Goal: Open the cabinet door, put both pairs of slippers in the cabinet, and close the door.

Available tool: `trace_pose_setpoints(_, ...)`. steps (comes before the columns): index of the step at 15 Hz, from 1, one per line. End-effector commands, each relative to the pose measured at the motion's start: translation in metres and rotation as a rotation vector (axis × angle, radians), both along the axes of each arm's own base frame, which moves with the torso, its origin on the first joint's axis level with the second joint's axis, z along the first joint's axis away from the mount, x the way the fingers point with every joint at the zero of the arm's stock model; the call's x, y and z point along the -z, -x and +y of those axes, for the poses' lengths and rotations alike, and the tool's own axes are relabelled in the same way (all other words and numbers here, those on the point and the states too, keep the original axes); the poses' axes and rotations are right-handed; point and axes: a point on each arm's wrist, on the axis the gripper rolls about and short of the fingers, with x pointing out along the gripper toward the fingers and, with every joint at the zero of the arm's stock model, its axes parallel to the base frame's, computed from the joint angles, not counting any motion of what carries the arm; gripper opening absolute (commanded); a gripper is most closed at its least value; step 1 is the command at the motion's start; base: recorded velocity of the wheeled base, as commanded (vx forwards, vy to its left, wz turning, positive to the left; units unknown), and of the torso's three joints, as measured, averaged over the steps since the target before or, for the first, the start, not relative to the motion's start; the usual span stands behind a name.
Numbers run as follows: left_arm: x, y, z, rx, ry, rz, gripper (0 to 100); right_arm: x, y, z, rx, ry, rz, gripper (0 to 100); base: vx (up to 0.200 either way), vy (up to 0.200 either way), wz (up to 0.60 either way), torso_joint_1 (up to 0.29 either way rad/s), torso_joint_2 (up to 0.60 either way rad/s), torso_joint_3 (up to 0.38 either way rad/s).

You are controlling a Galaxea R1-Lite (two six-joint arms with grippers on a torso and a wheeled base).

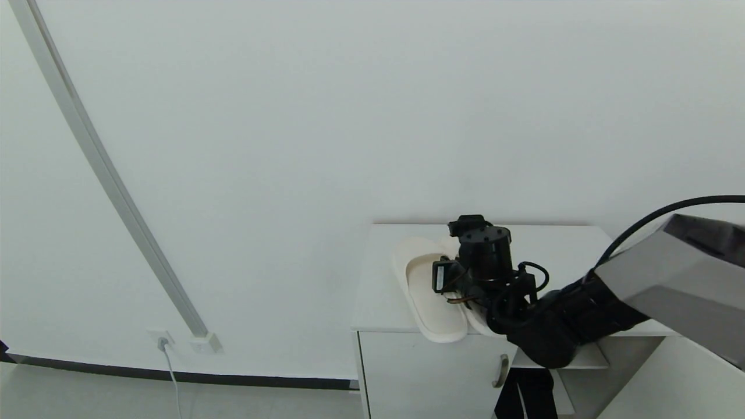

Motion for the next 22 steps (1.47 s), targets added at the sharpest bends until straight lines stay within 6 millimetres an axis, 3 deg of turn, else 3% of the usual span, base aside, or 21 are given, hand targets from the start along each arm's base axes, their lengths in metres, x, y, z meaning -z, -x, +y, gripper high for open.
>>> trace_pose_setpoints(1, 0.0, 0.0, 0.0, 0.0, 0.001, 0.001, 0, -0.032, 0.054, -0.026, -0.101, -0.04, -0.034, 0, 0.0, 0.0, 0.0, 0.0, 0.0, 0.0)
trace_pose_setpoints(4, 0.0, 0.0, 0.0, 0.0, 0.001, 0.001, 0, -0.045, 0.106, -0.048, -0.248, -0.062, -0.024, 0, 0.0, 0.0, 0.0, 0.0, 0.0, 0.0)
trace_pose_setpoints(6, 0.0, 0.0, 0.0, 0.0, -0.005, 0.001, 0, -0.052, 0.12, -0.055, -0.305, -0.079, -0.029, 0, 0.0, 0.0, 0.0, 0.0, 0.0, 0.0)
trace_pose_setpoints(15, 0.0, 0.0, 0.0, -0.001, 0.004, 0.001, 0, -0.044, 0.12, -0.05, -0.309, -0.061, -0.008, 0, 0.0, 0.0, 0.0, 0.0, 0.0, 0.0)
trace_pose_setpoints(22, 0.0, 0.0, 0.0, 0.0, 0.006, 0.001, 0, -0.043, 0.12, -0.051, -0.292, -0.053, -0.008, 0, -0.2, 0.0, 0.0, 0.003, 0.0, 0.002)
